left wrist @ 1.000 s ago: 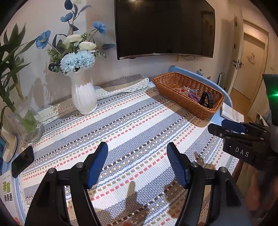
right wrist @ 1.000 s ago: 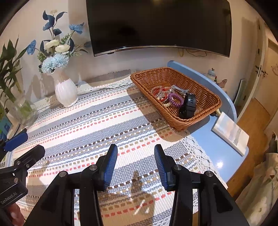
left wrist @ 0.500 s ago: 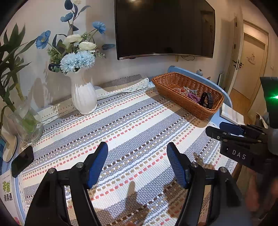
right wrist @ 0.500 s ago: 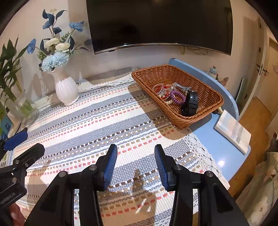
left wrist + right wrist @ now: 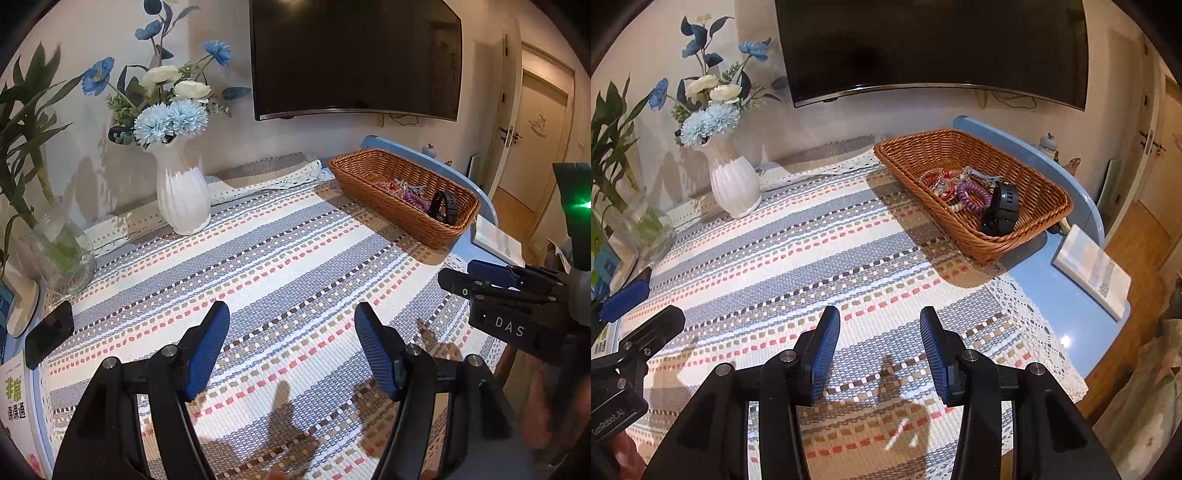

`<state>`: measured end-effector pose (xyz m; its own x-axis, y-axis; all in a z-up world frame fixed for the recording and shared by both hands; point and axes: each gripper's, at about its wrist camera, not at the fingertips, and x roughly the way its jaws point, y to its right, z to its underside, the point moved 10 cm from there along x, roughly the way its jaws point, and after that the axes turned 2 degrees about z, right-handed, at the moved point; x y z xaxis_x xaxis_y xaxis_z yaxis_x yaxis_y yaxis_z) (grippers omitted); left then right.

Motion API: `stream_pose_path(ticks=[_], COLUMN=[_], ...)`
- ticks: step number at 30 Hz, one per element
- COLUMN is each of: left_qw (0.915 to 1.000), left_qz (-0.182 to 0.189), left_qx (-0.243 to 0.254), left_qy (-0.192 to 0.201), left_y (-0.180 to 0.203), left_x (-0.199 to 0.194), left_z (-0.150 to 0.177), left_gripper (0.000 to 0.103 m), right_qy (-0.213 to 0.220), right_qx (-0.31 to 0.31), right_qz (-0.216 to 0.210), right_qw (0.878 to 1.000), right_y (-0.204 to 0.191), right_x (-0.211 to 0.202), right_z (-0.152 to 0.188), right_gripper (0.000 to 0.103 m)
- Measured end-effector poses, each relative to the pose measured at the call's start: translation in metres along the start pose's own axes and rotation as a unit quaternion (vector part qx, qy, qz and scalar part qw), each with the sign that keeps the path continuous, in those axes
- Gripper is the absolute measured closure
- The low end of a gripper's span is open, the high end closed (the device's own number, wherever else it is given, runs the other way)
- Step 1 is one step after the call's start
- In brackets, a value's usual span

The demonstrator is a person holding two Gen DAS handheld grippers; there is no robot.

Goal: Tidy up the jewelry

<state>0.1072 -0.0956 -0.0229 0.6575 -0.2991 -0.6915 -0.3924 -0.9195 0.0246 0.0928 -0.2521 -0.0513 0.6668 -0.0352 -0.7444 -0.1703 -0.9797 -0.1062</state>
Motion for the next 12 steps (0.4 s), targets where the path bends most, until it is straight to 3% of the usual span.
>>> stream_pose_path(ticks=[12], left_qw=[0.9996], left_qz=[-0.023], left_qx=[0.007], left_qy=[0.016], left_y=[-0.0034], left_x=[-0.0025], left_z=[-0.0020], left_gripper=[0.031], right_qy=[-0.003], right_qx=[-0.005], right_qz=[-0.001], right_qw=[1.000], right_y=[-0.0022], right_x=[0.0017], right_z=[0.0032], right_gripper=[0.057])
